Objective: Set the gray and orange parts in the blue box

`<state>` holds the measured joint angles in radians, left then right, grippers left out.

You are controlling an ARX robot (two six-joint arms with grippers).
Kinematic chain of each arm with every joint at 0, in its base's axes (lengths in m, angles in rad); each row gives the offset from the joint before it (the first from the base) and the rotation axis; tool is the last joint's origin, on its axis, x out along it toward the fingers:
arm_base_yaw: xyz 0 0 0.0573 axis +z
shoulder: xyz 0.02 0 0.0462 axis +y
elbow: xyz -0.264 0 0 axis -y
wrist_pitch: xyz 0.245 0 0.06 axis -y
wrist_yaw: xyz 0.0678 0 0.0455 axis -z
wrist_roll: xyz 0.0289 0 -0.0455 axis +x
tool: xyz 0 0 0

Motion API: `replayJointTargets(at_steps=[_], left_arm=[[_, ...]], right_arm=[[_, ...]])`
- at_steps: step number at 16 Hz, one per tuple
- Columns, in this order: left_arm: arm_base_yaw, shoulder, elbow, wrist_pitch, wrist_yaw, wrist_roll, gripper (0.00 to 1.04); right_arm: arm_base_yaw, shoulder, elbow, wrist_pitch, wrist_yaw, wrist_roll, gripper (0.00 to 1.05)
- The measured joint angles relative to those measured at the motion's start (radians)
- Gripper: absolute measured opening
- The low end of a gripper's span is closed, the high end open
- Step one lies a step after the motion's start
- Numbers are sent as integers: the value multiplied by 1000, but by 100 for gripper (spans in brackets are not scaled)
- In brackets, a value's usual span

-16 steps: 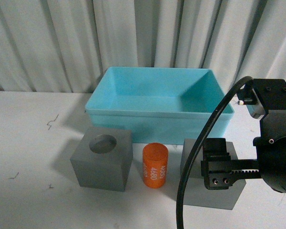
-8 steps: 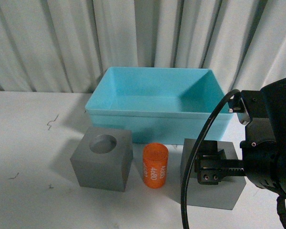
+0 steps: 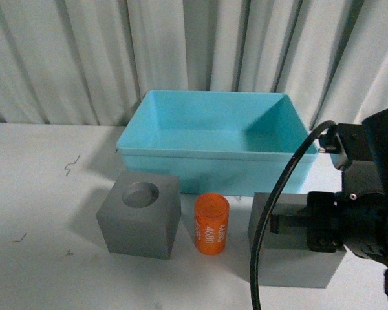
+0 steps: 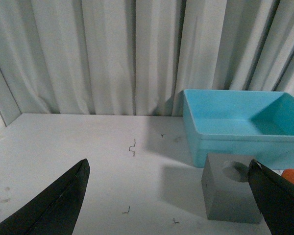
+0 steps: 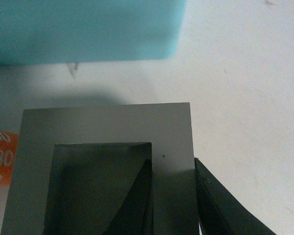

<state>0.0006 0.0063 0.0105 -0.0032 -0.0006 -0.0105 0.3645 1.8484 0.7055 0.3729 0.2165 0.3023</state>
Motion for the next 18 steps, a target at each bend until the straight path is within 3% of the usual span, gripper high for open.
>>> replayJointTargets(at_steps=[4, 5, 8, 12, 18], left_arm=[[0, 0, 0, 0, 0, 0, 98], [0, 0, 0, 0, 0, 0, 98], [0, 0, 0, 0, 0, 0, 98], [0, 0, 0, 0, 0, 0, 98], [0, 0, 0, 0, 0, 0, 98]], right_arm=[[-120, -309, 5, -105, -35, -33, 19], [-198, -322, 264, 17, -60, -117, 18], [-176, -34, 482, 68, -82, -156, 18], [-102, 267, 761, -12, -72, -123, 18], [-74, 456, 859, -125, -1, -74, 18]])
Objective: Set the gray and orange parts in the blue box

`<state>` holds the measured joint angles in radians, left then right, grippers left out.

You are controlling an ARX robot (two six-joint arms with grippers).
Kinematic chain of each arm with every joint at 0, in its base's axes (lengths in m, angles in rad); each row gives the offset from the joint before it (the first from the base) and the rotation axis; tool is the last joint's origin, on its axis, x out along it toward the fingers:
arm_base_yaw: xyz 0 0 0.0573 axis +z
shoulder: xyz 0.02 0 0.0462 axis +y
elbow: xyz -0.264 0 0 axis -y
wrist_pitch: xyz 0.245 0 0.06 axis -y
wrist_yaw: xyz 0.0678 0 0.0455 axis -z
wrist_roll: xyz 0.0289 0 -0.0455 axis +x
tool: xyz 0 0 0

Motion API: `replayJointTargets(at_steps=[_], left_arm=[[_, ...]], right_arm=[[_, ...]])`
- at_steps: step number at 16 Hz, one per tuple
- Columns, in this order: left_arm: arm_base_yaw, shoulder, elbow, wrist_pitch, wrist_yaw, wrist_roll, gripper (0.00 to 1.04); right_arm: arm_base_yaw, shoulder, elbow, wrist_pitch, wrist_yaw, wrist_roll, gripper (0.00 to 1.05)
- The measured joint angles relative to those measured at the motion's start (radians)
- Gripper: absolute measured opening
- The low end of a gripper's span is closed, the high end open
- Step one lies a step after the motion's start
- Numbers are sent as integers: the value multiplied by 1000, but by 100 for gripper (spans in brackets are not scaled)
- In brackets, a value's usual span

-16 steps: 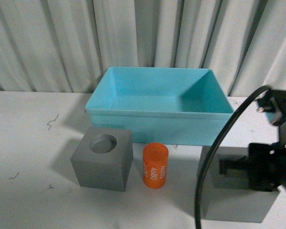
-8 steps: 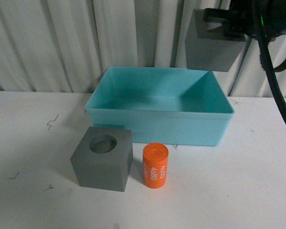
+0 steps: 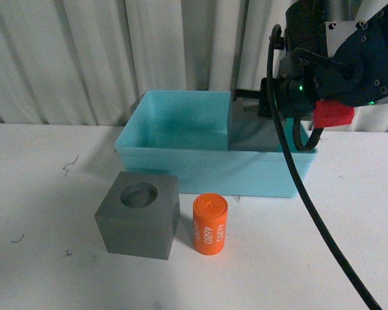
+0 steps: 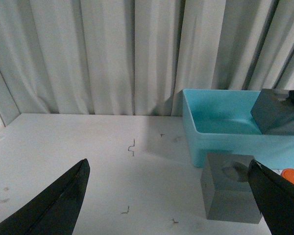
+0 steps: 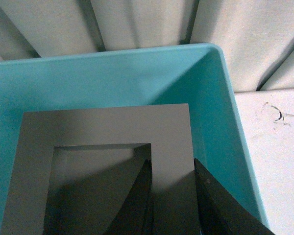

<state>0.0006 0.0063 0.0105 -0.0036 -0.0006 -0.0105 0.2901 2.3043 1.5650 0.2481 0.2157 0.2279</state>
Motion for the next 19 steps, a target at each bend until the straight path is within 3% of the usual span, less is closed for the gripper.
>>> replayJointTargets(at_steps=[1, 3, 4, 5, 7, 10, 12, 14, 15, 16, 17, 19], left_arm=[[0, 0, 0, 0, 0, 0, 98], [0, 0, 0, 0, 0, 0, 98], [0, 0, 0, 0, 0, 0, 98], [0, 0, 0, 0, 0, 0, 98], [0, 0, 0, 0, 0, 0, 98], [0, 0, 0, 0, 0, 0, 98], [0, 0, 0, 0, 0, 0, 98], [0, 0, 0, 0, 0, 0, 98], [0, 0, 0, 0, -1, 0, 98], [-1, 0, 0, 1, 0, 0, 98], [-1, 0, 0, -1, 0, 0, 98], [-1, 0, 0, 0, 0, 0, 98]], right_arm=[[3, 7, 11, -13, 7, -3, 20], [11, 4, 23, -2, 16, -3, 51], [12, -2, 11, 15, 23, 0, 61], [9, -47, -56, 58, 47, 5, 77], [-21, -214, -209, 132, 50, 42, 99], [-87, -683, -572, 142, 62, 153, 98], [-50, -1011, -898, -70, 133, 278, 98], [26, -1196, -1095, -271, 140, 415, 98], [1, -1192, -1168, 5, 108, 376, 92], [-39, -1204, -1261, 293, 52, 226, 79], [-60, -1242, -1350, 445, 20, 93, 68], [-103, -1335, -1406, 561, -24, -119, 46]])
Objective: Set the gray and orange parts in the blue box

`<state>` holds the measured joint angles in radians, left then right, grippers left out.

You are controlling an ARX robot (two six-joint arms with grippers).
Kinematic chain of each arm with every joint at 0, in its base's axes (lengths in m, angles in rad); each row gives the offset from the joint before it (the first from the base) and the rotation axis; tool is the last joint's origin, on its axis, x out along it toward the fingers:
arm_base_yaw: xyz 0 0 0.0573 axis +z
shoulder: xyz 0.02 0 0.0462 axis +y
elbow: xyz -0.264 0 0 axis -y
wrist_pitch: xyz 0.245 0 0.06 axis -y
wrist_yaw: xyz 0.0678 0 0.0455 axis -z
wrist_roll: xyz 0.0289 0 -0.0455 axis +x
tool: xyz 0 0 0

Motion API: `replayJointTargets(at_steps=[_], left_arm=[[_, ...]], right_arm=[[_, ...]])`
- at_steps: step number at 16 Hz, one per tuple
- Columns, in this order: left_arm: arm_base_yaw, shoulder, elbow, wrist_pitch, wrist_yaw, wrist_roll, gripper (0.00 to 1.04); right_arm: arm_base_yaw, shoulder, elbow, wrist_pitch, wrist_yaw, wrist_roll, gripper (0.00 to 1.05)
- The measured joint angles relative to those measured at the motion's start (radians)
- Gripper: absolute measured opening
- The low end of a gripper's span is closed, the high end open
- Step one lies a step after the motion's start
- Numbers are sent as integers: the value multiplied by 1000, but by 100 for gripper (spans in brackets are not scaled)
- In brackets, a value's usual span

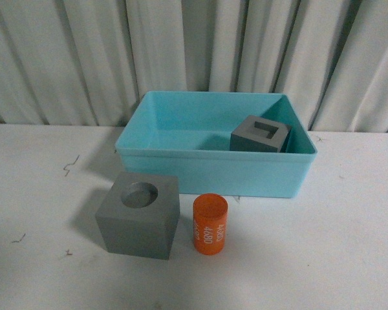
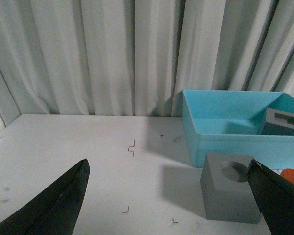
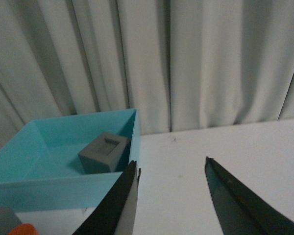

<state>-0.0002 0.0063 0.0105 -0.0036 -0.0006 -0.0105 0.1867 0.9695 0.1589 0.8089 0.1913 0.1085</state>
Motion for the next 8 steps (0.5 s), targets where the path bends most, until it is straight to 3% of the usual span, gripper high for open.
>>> replayJointTargets(at_steps=[1, 4, 6, 7, 8], left_arm=[[0, 0, 0, 0, 0, 0, 98], [0, 0, 0, 0, 0, 0, 98], [0, 0, 0, 0, 0, 0, 98], [0, 0, 0, 0, 0, 0, 98], [0, 0, 0, 0, -2, 0, 98]], right_arm=[[-24, -62, -19, -23, -24, -55, 32], [-64, -154, -76, -98, -65, -88, 1], [-91, -244, -97, -142, -92, -100, 2], [-129, -246, -127, -92, -150, -103, 2], [-191, -282, -146, -169, -177, -103, 2]])
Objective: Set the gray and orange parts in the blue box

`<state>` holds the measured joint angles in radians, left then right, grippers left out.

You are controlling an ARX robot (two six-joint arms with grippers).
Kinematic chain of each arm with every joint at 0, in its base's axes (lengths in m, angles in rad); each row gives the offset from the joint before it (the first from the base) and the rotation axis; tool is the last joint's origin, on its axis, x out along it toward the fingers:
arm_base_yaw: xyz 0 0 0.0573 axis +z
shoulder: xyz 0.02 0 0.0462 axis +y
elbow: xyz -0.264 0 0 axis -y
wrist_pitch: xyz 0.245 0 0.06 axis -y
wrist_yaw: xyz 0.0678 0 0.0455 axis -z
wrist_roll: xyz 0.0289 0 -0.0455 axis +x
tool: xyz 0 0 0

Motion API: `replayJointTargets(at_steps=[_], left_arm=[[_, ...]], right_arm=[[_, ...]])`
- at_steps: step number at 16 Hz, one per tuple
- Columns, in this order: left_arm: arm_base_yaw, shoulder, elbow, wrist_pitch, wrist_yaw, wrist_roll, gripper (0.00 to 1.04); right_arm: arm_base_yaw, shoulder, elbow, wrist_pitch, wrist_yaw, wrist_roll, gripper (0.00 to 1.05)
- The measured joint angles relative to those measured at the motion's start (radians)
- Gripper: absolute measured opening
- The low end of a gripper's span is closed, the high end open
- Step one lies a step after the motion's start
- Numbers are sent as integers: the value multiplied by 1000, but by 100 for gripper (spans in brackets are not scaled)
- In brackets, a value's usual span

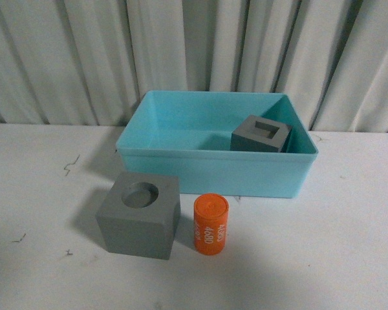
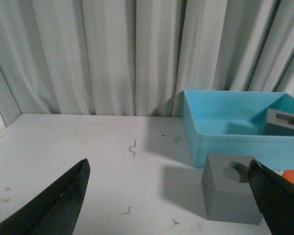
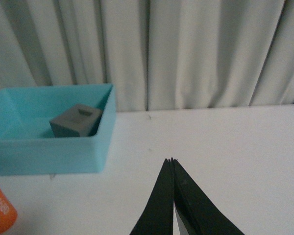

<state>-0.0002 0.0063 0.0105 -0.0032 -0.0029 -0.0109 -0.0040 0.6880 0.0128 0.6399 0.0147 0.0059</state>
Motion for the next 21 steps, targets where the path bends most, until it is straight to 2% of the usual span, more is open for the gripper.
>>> replayJointTargets(at_steps=[3, 12, 21], left_arm=[[0, 0, 0, 0, 2, 0, 98], [0, 0, 0, 0, 2, 0, 98], [0, 0, 0, 0, 2, 0, 98]], right_arm=[[4, -147, -1, -103, -13, 0, 2], [4, -247, -1, -205, -12, 0, 2], [4, -473, -1, -423, -13, 0, 2]])
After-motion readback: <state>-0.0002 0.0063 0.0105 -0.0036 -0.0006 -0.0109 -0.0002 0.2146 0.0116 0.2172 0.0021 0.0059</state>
